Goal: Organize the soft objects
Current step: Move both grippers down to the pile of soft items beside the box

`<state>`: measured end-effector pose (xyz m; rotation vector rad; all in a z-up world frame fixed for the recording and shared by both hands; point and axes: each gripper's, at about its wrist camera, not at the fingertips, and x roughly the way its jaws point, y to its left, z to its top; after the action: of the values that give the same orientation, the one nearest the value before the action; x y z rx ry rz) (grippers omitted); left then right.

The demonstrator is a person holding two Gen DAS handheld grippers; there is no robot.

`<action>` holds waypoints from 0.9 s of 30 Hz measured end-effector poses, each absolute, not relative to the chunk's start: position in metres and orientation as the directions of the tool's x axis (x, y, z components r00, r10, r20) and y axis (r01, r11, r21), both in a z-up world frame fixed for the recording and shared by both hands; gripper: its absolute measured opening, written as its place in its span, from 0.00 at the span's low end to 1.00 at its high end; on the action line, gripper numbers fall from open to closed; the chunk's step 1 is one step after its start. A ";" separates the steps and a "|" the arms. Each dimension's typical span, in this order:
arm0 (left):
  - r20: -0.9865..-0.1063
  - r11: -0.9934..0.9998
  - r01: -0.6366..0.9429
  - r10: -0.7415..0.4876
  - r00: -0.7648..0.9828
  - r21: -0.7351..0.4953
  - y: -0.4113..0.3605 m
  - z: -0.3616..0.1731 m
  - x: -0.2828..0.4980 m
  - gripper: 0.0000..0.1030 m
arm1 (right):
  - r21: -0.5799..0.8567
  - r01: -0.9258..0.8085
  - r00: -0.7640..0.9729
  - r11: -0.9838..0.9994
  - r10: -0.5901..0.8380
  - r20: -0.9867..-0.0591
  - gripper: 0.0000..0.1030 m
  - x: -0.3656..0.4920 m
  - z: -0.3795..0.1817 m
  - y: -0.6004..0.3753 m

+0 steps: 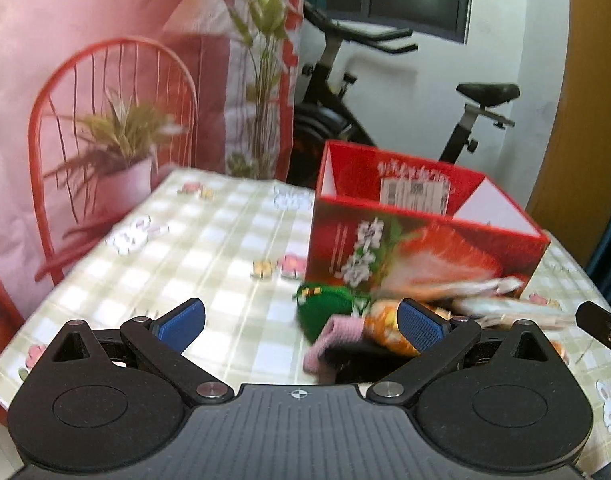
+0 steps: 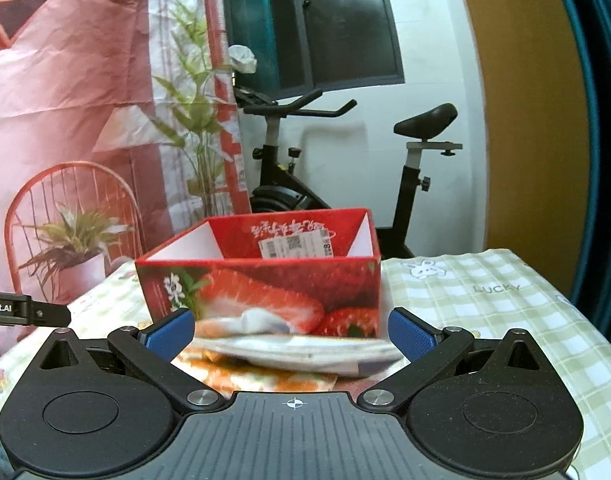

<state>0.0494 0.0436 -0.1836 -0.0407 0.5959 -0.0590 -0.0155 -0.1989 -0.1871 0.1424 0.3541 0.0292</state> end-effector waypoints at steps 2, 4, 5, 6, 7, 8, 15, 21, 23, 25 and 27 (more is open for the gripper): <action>-0.573 0.997 0.064 -0.076 0.816 -0.042 0.043 -0.192 0.049 1.00 | 0.138 0.007 0.934 0.990 0.043 -0.355 1.00 -0.017 -0.194 -0.198; -0.581 0.996 0.084 -0.089 0.809 -0.035 0.041 -0.197 0.049 0.99 | 0.140 0.005 0.919 0.990 0.051 -0.392 1.00 -0.016 -0.200 -0.199; -0.583 0.995 0.092 -0.096 0.807 -0.037 0.041 -0.199 0.049 0.98 | 0.146 0.001 0.912 0.989 0.059 -0.406 1.00 -0.016 -0.202 -0.200; -0.586 0.994 0.102 -0.109 0.803 -0.045 0.042 -0.201 0.049 0.98 | 0.154 -0.001 0.910 0.988 0.064 -0.409 1.00 -0.018 -0.204 -0.200; -0.588 0.993 0.107 -0.118 0.800 -0.053 0.042 -0.202 0.049 0.97 | 0.160 0.000 0.910 0.987 0.066 -0.409 1.00 -0.019 -0.205 -0.201; -0.588 0.992 0.113 -0.126 0.799 -0.059 0.042 -0.205 0.049 0.95 | 0.165 0.000 0.908 0.986 0.069 -0.412 1.00 -0.021 -0.206 -0.201; -0.624 0.984 0.153 -0.179 0.761 -0.095 0.041 -0.219 0.049 0.74 | 0.176 -0.007 0.880 0.984 0.090 -0.466 0.95 -0.023 -0.223 -0.202; -0.669 0.977 0.144 -0.211 0.713 -0.154 0.047 -0.236 0.056 0.59 | 0.175 -0.015 0.839 0.984 0.108 -0.534 0.84 -0.014 -0.241 -0.200; -0.676 0.976 0.149 -0.219 0.704 -0.162 0.046 -0.240 0.058 0.56 | 0.164 -0.016 0.830 0.986 0.105 -0.548 0.76 -0.011 -0.246 -0.199; -0.678 0.973 0.161 -0.230 0.698 -0.164 0.045 -0.242 0.058 0.53 | 0.168 -0.003 0.825 0.986 0.098 -0.557 0.70 -0.009 -0.250 -0.202; -0.681 0.971 0.173 -0.241 0.692 -0.168 0.043 -0.245 0.059 0.52 | 0.185 0.020 0.821 0.983 0.090 -0.564 0.63 -0.007 -0.254 -0.206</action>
<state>0.0587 0.0432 -0.2446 -0.0935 0.7733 -0.2314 -0.0068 -0.2063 -0.2543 0.1862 0.6070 0.0375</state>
